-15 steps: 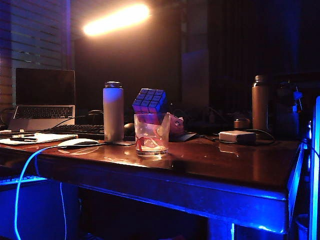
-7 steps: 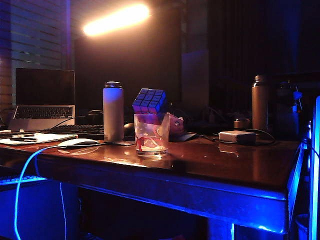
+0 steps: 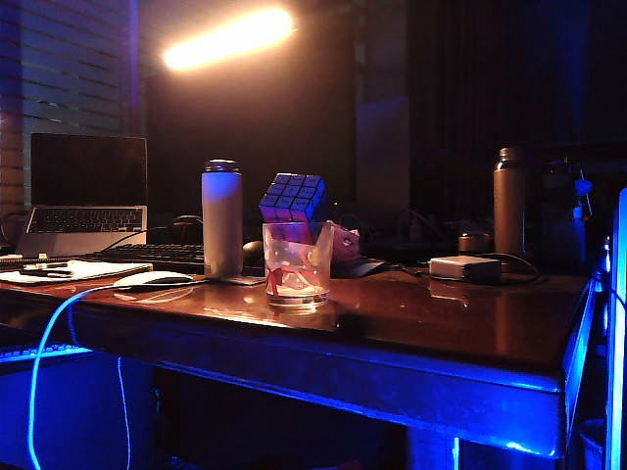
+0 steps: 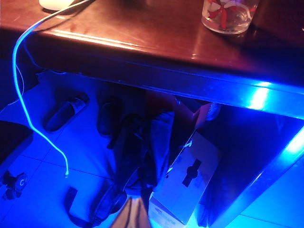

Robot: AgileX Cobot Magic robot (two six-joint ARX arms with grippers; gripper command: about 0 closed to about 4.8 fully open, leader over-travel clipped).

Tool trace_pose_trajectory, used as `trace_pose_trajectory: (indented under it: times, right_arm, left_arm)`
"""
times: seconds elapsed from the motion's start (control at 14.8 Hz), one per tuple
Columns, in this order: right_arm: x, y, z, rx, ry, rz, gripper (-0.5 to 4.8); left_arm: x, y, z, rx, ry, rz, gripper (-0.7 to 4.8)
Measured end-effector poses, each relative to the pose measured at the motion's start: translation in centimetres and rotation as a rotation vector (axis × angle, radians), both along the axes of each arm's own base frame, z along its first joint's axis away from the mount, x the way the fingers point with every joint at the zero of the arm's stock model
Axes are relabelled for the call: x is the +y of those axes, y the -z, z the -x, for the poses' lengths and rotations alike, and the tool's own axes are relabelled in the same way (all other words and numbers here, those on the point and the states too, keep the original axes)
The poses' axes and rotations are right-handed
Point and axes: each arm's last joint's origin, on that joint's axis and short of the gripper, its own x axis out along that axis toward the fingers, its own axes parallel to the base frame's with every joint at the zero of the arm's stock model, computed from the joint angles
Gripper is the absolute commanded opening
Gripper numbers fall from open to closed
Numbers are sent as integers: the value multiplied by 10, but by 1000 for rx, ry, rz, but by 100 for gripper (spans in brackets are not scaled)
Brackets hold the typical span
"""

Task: Stack the Rubik's Cube on top of the glass cup.

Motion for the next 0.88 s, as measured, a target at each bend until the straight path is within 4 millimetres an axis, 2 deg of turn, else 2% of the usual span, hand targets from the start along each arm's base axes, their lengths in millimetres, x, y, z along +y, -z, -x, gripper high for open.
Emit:
trace_pose_trajectory:
  times: [0.27,0.47,0.88]
  right_arm:
    - [0,0,0,-2,0,-1,-5]
    - [-2,0,0,-6,21,-3,-5]
    - [-18,-1,-7,-41,215,-14,-5]
  left_arm:
    - [0,0,0,-1,0,0,-2]
    - [1,-5,2,-72,-3,12,-2]
    - [2,-15,7,-195,-11,33,-2]
